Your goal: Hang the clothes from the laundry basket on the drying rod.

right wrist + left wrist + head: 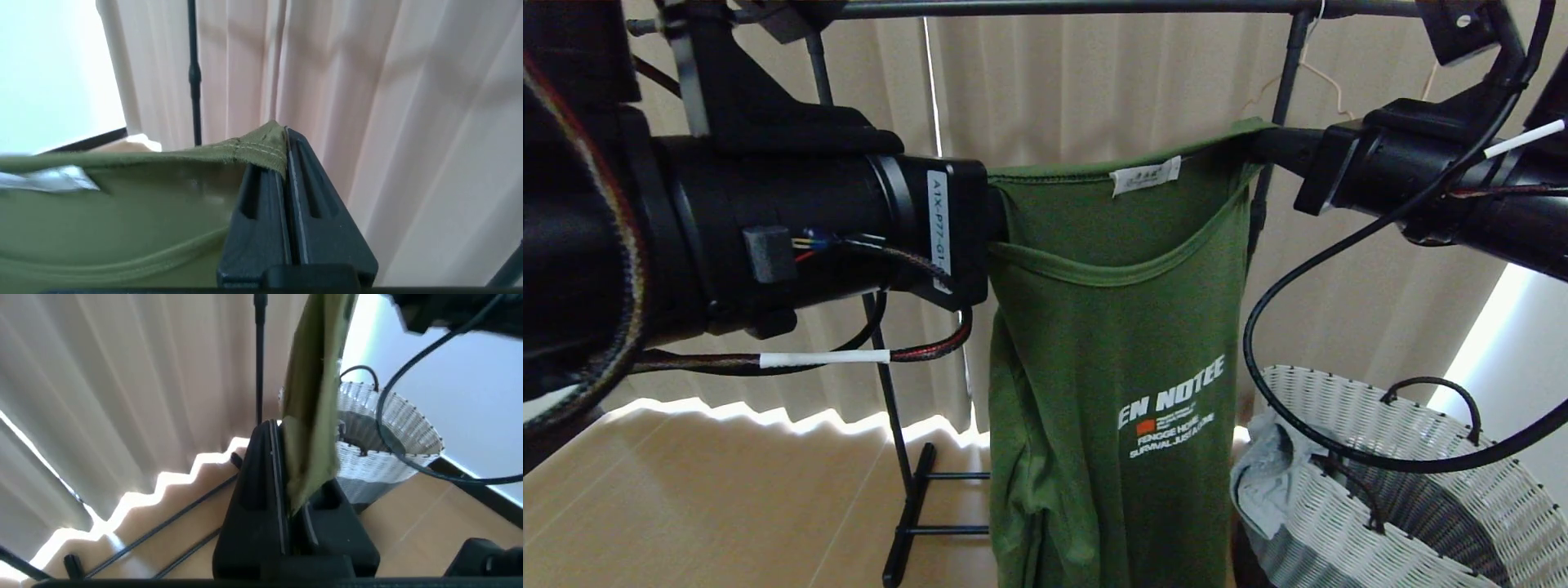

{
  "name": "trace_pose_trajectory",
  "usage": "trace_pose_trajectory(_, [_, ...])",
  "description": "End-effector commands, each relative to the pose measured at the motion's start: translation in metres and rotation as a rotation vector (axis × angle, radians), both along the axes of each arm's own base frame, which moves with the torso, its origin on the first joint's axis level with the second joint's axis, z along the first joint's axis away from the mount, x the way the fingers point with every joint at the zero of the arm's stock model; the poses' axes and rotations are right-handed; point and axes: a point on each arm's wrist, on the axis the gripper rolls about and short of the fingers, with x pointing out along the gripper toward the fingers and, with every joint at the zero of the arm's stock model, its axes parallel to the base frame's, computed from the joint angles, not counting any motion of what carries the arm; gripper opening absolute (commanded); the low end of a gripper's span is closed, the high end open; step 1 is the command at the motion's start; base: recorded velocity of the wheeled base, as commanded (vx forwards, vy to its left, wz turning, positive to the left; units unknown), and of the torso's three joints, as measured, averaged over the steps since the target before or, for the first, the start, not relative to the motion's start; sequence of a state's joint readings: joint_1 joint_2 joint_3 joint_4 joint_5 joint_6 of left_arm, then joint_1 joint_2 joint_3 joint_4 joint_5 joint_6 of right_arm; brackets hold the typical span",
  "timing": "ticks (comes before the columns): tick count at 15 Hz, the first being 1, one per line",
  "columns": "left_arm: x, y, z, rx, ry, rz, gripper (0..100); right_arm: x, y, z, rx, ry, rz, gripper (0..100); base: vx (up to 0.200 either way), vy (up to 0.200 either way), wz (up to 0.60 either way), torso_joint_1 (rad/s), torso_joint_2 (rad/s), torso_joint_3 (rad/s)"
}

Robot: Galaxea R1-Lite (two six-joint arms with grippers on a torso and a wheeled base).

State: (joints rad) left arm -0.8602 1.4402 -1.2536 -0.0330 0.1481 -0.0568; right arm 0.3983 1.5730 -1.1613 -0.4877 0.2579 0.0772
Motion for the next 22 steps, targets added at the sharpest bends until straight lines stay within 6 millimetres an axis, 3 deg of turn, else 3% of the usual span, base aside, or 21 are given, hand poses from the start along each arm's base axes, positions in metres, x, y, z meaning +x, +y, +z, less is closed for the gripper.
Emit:
trace_pose_trajectory(1, [-0.003, 0.002, 0.002, -0.008, -0.005, -0.002, 0, 0.003, 0.002, -0.003, -0.004, 0.009, 0.000, 0, 0.000, 0.000, 0.00, 0.000, 0.00, 0.000])
trace_pose_trajectory(5, [0.000, 0.002, 0.002, 0.021, -0.030, 0.000, 0, -0.005, -0.003, 0.003, 0.000, -0.005, -0.004, 0, 0.000, 0.000, 0.00, 0.000, 0.00, 0.000])
trace_pose_trajectory(6, [0.020, 0.011, 0.007, 0.067, -0.080, 0.076, 0, -0.023, -0.011, 0.017, 0.009, -0.026, -0.011, 0, 0.000, 0.000, 0.00, 0.000, 0.00, 0.000])
trace_pose_trajectory(8, [0.049, 0.010, 0.021, 0.040, -0.115, 0.153, 0, -0.048, -0.025, 0.031, 0.014, -0.037, -0.023, 0, 0.000, 0.000, 0.00, 0.000, 0.00, 0.000])
trace_pose_trajectory(11, [0.096, -0.001, 0.028, 0.020, -0.133, 0.235, 0, -0.085, -0.040, 0.044, 0.018, -0.050, -0.017, 0, 0.000, 0.000, 0.00, 0.000, 0.00, 0.000])
trace_pose_trajectory(13, [0.116, -0.011, 0.027, 0.017, -0.140, 0.267, 0, -0.107, -0.048, 0.042, 0.015, -0.042, -0.012, 0, 0.000, 0.000, 0.00, 0.000, 0.00, 0.000])
trace_pose_trajectory(15, [0.125, -0.018, 0.025, 0.017, -0.143, 0.287, 0, -0.120, -0.052, 0.038, 0.011, -0.031, 0.000, 0, 0.000, 0.000, 0.00, 0.000, 0.00, 0.000])
trace_pose_trajectory(17, [0.132, -0.024, 0.025, 0.015, -0.145, 0.293, 0, -0.149, -0.057, 0.027, 0.007, -0.039, 0.098, 0, 0.000, 0.000, 0.00, 0.000, 0.00, 0.000])
trace_pose_trajectory(22, [0.130, -0.024, 0.024, 0.019, -0.144, 0.292, 0, -0.150, -0.058, 0.021, -0.002, -0.029, 0.104, 0, 0.000, 0.000, 0.00, 0.000, 0.00, 0.000])
